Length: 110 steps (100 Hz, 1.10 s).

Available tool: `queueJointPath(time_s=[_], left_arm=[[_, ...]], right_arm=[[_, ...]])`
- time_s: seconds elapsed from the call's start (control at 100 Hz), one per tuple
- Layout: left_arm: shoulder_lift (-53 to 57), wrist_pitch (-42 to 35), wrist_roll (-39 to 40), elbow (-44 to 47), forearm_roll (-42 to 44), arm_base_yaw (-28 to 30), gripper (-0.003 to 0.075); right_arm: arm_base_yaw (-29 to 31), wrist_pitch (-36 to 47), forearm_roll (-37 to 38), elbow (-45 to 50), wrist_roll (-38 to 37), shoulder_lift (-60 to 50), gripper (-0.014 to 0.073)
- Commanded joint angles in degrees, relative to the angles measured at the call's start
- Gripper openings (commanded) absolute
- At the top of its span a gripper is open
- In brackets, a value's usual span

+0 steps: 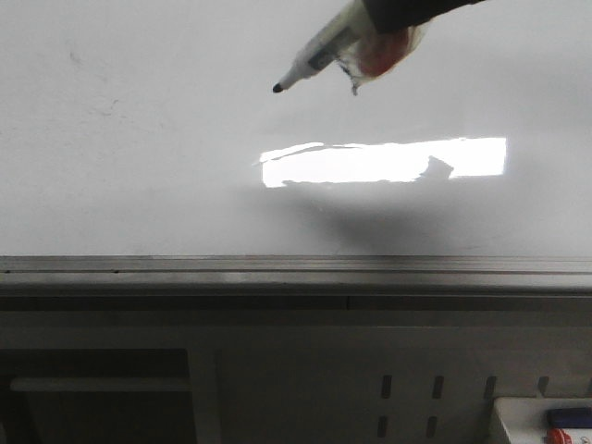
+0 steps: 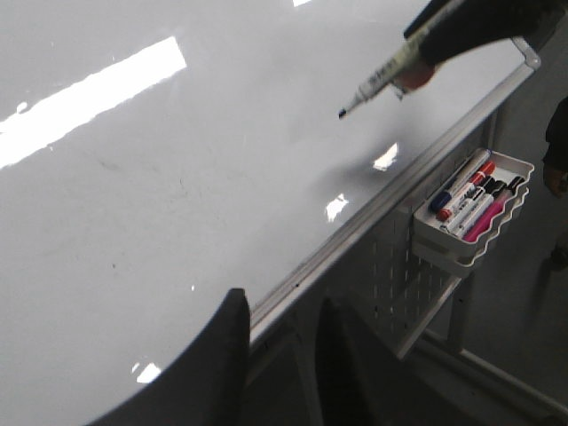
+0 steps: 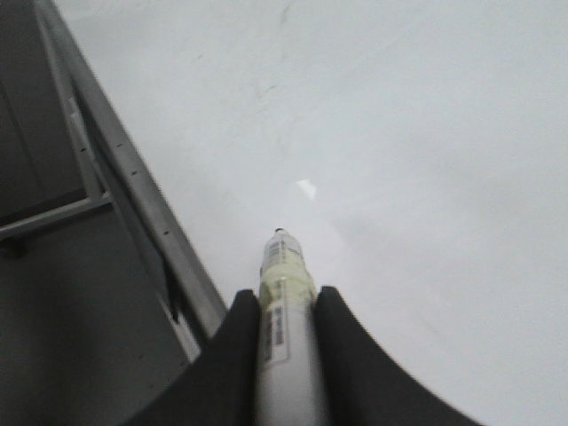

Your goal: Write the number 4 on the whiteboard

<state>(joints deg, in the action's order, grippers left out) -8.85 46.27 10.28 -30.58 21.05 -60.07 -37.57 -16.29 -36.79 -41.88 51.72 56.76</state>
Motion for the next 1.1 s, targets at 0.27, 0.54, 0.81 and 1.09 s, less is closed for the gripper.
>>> queueJointPath(time_s=[0.27, 0.54, 0.81, 1.09], left_arm=[[1.07, -16.21, 1.17, 6.24, 1.36, -0.4, -0.002], [1.07, -16.79, 1.17, 6.35, 1.24, -0.4, -0.002], [1.07, -16.79, 1.17, 6.35, -1.14, -0.4, -0.002], [1.07, -16.79, 1.17, 6.35, -2.48, -0.4, -0.002]], right_arm=[[0.58, 16.97, -1.16, -0.52, 0.16, 2.1, -0.0054], [0.58, 17.26, -2.52, -0.52, 0.16, 4.54, -0.0054], [0.72, 17.36, -3.08, -0.5, 0.16, 7.54, -0.0054], [0.72, 17.47, -5.33, -0.5, 0.16, 11.16, -0.0054]])
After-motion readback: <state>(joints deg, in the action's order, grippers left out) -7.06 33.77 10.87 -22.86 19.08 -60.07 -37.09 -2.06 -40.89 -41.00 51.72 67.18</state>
